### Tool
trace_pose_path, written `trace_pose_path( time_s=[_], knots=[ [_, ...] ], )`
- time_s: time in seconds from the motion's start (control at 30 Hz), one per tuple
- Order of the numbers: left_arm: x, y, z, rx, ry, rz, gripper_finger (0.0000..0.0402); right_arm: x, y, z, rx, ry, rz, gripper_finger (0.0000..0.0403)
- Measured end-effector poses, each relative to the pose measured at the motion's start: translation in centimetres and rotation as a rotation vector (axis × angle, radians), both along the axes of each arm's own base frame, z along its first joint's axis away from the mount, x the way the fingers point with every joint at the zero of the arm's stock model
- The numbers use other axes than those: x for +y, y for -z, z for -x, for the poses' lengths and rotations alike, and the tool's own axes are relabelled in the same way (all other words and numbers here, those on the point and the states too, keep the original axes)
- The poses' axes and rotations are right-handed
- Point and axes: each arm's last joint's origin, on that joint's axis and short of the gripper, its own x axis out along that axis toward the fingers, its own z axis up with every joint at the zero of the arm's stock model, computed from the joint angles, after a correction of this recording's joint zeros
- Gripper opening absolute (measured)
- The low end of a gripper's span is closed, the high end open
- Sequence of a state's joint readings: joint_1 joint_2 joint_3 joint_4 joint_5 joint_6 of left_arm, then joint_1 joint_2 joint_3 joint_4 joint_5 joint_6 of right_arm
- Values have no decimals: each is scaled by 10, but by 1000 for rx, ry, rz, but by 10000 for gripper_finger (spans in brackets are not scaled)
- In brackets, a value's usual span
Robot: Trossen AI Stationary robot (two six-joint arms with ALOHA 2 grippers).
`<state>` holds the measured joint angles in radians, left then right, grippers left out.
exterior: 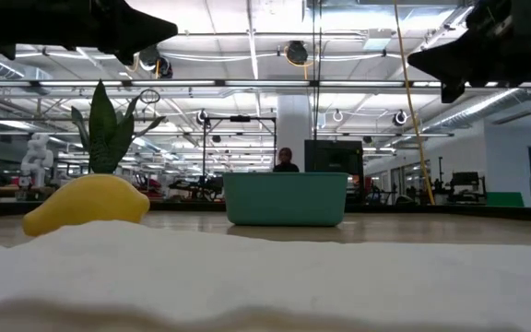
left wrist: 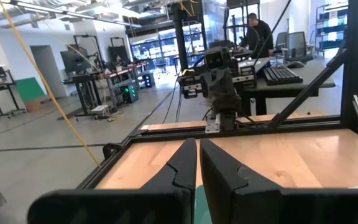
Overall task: Pick and placing Produce into tupperware
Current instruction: Put the red strawberry into the green bin
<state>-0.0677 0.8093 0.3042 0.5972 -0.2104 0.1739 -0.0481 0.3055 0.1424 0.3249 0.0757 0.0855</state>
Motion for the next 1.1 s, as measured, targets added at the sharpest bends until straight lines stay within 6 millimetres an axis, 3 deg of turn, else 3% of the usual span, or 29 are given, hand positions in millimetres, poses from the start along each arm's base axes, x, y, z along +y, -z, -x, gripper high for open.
trace_pose_path(
  time_s=[0.3, 0.47, 0.57, 0.73, 0.9, 1.1],
  knots=[
    [0, 0, 0, 10, -6, -65, 26, -12, -21, -22, 192, 15, -57, 0],
    [0, 0, 0, 12, -8, -81, 26, -32, -39, -40, 361, 93, -107, 14],
    [0, 0, 0, 14, -8, -83, 26, -49, -52, -55, 459, 94, -152, 55],
    [0, 0, 0, 14, -8, -77, 26, -85, -70, -80, 519, 81, -230, 166],
    [0, 6, 0, 67, -5, -72, 26, -127, -61, -101, 614, 33, -307, 259],
    [0, 11, 0, 124, -4, -76, 26, -170, -37, -126, 720, -82, -434, 275]
  ],
)
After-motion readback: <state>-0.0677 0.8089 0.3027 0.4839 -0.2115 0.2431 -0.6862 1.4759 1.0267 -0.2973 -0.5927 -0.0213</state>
